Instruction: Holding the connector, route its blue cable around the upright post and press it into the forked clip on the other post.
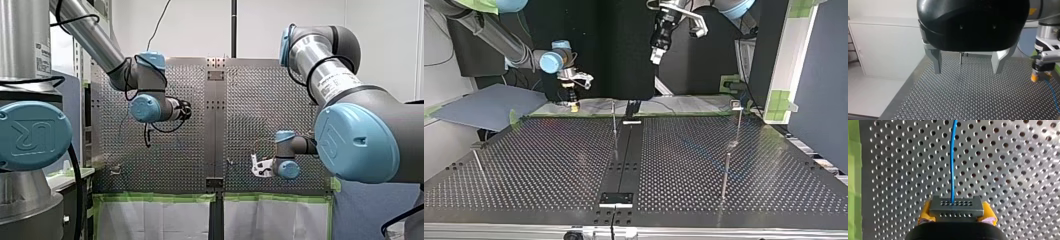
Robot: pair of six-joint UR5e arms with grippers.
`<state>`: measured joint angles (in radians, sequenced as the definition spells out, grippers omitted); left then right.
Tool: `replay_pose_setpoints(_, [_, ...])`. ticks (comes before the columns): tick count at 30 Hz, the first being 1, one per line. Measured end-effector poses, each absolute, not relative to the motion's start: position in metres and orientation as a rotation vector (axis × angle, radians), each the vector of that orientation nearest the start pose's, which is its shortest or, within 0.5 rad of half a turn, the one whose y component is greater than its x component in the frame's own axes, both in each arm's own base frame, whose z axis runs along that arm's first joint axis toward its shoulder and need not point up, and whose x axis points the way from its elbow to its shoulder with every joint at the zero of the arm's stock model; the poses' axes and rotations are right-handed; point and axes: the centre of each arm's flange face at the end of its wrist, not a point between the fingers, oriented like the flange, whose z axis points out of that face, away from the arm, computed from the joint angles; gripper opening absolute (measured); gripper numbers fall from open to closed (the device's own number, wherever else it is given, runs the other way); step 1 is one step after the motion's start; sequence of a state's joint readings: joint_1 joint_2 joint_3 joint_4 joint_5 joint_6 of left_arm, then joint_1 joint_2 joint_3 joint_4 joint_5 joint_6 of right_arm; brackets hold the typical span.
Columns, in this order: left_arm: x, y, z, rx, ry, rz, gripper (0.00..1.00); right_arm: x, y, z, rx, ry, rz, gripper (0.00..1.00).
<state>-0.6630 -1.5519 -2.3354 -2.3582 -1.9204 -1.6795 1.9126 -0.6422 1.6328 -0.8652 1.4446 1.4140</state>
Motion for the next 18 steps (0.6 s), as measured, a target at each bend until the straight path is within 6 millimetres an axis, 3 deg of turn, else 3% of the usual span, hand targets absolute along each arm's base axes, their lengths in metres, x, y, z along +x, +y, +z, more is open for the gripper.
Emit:
replay_pose_setpoints(6, [0.237, -0.31, 0.222, 0.151, 1.546, -0.327, 1.0, 0.343, -0.561, -0.011, 1.662, -0.909, 1.327, 0.07])
replay_pose_setpoints(18, [0.238, -0.308, 0.222, 0.148, 1.548, -0.321, 1.0, 0.342, -0.568, 0.05, 1.619, -0.931, 1.321, 0.07])
